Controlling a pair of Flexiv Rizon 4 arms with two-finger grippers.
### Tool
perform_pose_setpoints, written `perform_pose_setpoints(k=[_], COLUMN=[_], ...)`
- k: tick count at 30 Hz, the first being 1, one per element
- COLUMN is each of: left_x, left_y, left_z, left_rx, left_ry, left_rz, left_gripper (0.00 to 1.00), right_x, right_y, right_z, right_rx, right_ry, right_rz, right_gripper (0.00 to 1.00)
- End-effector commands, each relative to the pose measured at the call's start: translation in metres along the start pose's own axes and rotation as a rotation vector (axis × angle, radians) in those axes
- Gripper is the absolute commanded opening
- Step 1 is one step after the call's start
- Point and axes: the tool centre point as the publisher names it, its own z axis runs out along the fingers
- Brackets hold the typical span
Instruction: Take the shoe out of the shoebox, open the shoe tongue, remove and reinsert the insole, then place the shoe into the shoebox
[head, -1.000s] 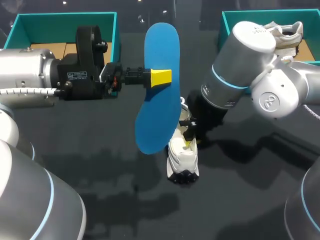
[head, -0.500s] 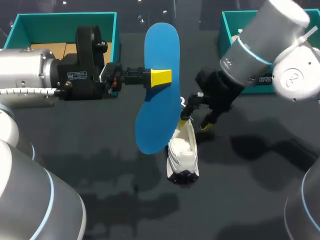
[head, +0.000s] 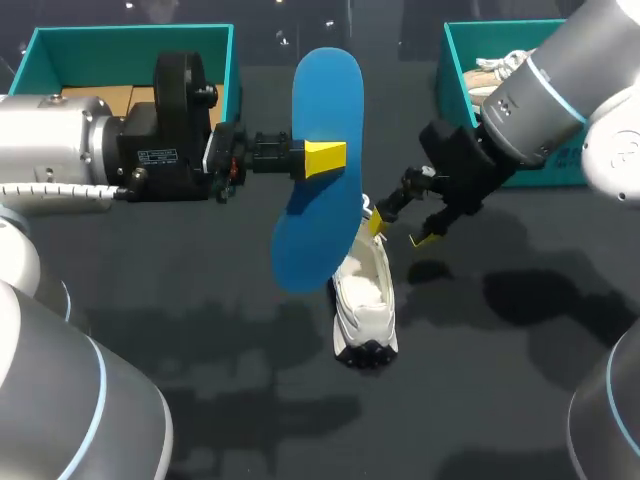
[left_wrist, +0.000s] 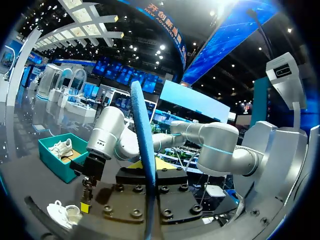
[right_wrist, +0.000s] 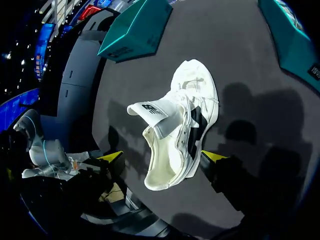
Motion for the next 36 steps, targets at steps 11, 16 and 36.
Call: perform_pose_setpoints(k=[11,16,36], left_x=[-0.057,-0.075,-0.094], left_y=[0.005,0.01,0.044], left_z=[0.013,0.017,0.022], left_rx=[0.034,0.061,0.076], left_ry=[0.104,0.109,0.085], left_rz=[0.83,1.174,1.555], left_gripper=[0.0,0.0,0.0], right_x=[0.011,0.022,0.044], right_y=[0.007,0.013,0.014], right_z=[-0.039,-0.054,-0.089], right_rx=[-0.034,-0.053,-0.132], right_ry=[0.234,0.274,0.369], right_rz=[-0.011,0.018,-0.014], right_gripper=[1.0,1.0,1.0])
